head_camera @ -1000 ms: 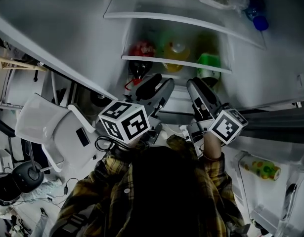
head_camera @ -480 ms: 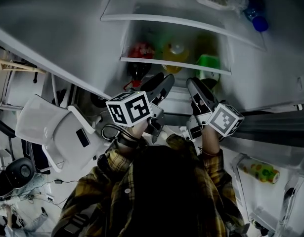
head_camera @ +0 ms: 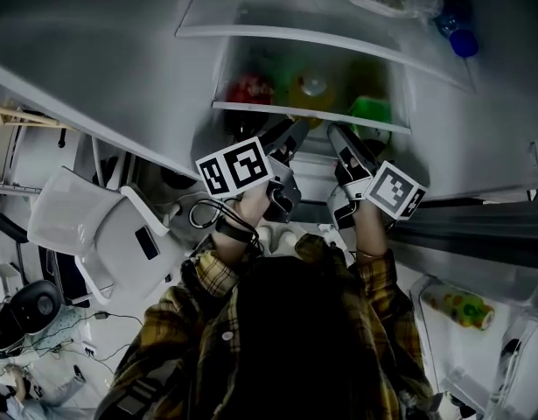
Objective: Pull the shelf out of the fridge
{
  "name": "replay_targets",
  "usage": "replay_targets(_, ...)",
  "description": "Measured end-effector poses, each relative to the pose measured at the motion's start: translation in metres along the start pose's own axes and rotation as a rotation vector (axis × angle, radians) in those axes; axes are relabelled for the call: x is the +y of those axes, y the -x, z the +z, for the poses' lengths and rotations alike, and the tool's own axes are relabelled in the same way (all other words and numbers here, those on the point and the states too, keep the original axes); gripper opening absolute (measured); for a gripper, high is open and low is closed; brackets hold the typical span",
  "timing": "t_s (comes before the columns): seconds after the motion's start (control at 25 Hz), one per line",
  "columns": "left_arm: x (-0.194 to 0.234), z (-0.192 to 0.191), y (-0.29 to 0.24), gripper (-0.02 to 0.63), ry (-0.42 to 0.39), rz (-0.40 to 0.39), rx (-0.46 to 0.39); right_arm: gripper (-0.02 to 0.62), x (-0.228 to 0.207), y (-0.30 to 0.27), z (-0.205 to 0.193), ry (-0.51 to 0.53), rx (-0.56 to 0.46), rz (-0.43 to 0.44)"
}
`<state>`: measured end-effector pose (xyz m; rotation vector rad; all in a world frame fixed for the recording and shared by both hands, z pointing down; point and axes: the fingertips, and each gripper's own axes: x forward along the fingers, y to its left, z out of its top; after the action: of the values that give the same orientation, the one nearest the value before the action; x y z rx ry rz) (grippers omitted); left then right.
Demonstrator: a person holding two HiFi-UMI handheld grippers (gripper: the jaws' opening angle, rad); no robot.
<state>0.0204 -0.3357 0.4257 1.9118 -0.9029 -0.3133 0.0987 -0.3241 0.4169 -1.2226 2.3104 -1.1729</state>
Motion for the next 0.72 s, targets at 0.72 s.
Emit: replay_targets(0.72,0.009,0.026,-0.018,0.175,0.109,-0.001,-0.069,0.14,-0.008,-0.032,0.016,-0.144,-0.016,0.049)
